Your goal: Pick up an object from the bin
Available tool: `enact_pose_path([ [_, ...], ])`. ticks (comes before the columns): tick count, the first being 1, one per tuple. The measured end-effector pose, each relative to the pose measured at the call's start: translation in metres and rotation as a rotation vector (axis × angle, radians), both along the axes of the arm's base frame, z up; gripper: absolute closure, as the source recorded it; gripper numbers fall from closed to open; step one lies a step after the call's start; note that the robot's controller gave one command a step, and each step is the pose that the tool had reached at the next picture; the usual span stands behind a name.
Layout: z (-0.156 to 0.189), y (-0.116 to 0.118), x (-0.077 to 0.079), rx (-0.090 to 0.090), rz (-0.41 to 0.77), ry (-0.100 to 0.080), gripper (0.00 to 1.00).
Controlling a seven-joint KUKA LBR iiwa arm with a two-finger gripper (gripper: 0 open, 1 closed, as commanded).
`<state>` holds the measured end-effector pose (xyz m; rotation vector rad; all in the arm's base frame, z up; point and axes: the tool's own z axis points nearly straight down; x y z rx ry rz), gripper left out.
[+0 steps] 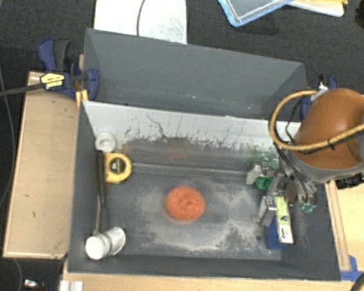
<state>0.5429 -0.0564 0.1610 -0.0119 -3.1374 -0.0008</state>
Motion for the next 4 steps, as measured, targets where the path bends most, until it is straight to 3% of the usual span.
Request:
enact_pose_path([
  [1, 0.004, 0.0, 0.002, -0.001, 0.002, -0.008, 0.0],
  [2, -0.016, 0.043, 0.026, 0.0, -0.057, -0.012, 0.0],
  [3, -0.011, 0.07, 0.009, -0.002, -0.001, -0.011, 0.0],
  [4, -0.036, 0.145, 0.012, 0.001, -0.065, -0.011, 1.0],
])
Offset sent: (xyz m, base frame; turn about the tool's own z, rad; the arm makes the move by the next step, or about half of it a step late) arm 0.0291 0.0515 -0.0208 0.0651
